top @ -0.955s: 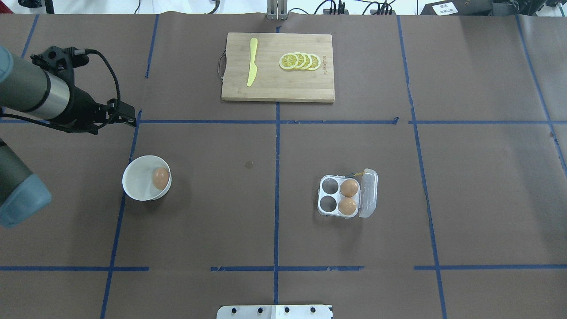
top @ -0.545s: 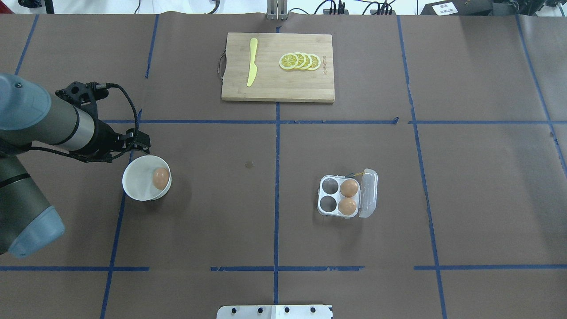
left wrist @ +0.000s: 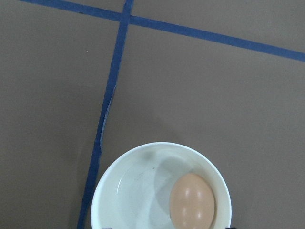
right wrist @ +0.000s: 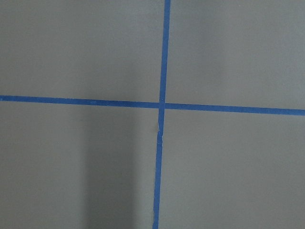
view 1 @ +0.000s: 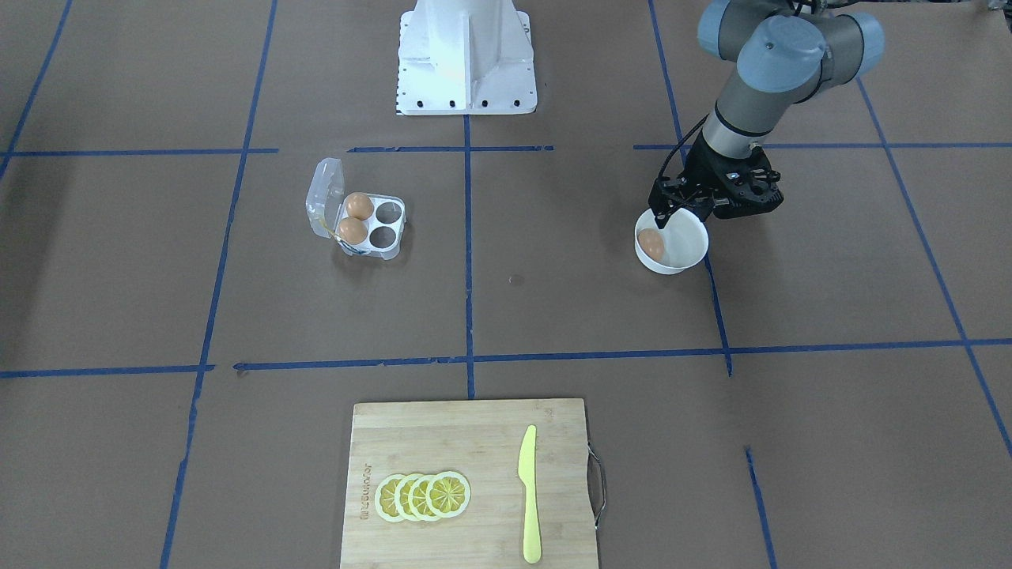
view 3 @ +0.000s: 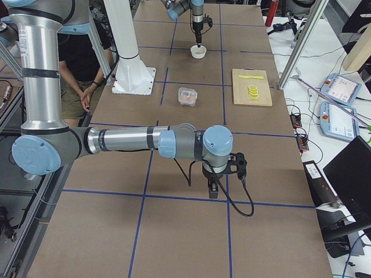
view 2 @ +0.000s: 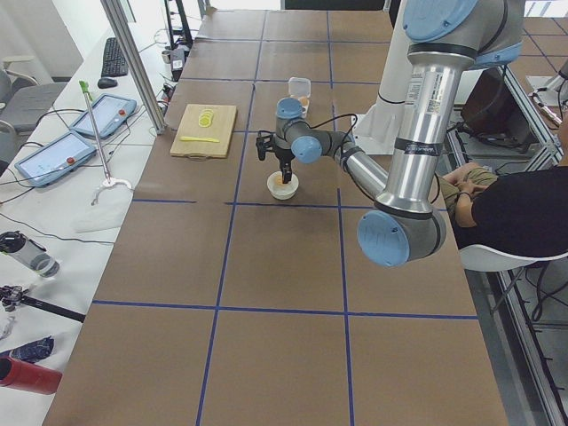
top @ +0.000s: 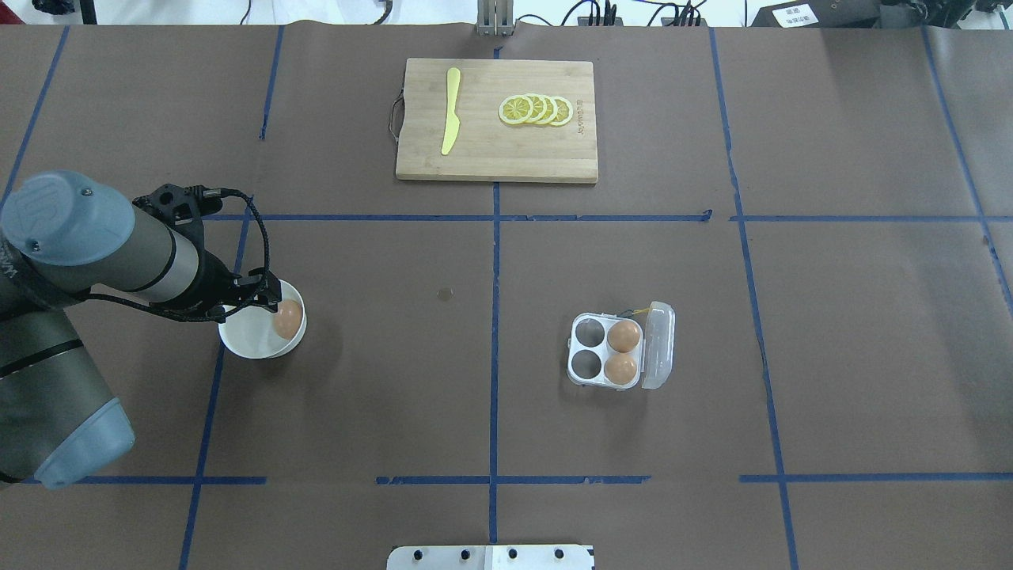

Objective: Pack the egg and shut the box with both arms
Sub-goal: 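Move the left gripper over the white bowl and lower toward the brown egg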

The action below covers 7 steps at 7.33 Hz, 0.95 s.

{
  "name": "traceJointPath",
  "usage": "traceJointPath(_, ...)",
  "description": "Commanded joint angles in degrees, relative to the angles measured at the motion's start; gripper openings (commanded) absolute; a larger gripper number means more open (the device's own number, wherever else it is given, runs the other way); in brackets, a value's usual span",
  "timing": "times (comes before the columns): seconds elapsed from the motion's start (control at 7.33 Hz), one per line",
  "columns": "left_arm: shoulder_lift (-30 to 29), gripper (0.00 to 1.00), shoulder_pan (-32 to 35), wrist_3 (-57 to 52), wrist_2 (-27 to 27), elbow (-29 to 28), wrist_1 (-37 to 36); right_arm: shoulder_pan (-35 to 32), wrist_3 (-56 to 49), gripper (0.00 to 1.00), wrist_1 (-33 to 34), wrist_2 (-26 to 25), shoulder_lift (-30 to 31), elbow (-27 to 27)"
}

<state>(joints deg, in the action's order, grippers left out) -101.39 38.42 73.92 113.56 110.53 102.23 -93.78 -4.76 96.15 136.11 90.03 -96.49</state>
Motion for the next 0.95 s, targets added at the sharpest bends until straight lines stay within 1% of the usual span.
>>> traceJointPath(0.0, -1.4, 0.71, -0.1, -0.1, 0.0, -1.7, 0.0, 0.0, 0.0, 1.00, 0.0, 0.0, -0.2, 0.1)
traceJointPath(0.82, -3.9, 0.71, -0.8, -0.3, -0.1, -6.2, 0.2, 0.0, 0.1, 1.00, 0.1, 0.0, -0.2, 0.2)
